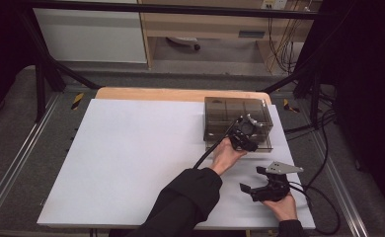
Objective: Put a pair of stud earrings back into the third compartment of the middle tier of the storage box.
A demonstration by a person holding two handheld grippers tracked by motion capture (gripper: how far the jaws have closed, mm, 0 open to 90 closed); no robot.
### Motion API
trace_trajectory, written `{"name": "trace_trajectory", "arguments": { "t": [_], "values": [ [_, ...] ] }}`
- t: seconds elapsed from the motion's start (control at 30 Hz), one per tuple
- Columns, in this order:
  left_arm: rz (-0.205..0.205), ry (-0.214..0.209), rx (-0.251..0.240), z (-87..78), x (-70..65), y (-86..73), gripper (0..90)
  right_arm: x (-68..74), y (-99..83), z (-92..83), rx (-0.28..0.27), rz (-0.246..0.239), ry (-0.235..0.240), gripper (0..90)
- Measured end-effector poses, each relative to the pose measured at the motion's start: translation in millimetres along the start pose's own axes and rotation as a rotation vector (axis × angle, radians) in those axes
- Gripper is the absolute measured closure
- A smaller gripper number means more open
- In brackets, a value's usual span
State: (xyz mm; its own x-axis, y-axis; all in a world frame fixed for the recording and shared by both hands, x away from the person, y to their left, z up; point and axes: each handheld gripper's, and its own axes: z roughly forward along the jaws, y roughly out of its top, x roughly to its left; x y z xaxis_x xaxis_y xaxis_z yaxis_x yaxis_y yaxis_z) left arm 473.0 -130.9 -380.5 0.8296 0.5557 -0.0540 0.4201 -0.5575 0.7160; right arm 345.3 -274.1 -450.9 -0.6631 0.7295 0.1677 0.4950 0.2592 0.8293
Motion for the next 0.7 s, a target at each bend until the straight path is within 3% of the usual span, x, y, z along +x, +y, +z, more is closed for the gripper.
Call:
{"name": "trace_trajectory", "arguments": {
  "t": [0.3, 0.43, 0.53, 0.7],
  "values": [
    [0.028, 0.010, -0.056, -46.4, 3.9, -22.0, 35.9, 0.3, -0.1, 0.5, 0.008, 0.005, 0.000, 0.5],
    [0.036, 0.006, -0.067, -66.8, 10.9, -39.0, 28.0, 0.3, -0.1, 0.4, 0.009, 0.008, -0.004, 0.5],
    [0.040, 0.029, -0.083, -80.5, 15.1, -54.5, 22.3, 0.4, -0.3, 0.8, 0.011, 0.007, -0.004, 0.5],
    [0.018, 0.046, -0.083, -103.2, 27.5, -79.8, 13.0, 0.3, -0.4, 0.6, 0.015, 0.008, -0.009, 0.5]
  ]
}}
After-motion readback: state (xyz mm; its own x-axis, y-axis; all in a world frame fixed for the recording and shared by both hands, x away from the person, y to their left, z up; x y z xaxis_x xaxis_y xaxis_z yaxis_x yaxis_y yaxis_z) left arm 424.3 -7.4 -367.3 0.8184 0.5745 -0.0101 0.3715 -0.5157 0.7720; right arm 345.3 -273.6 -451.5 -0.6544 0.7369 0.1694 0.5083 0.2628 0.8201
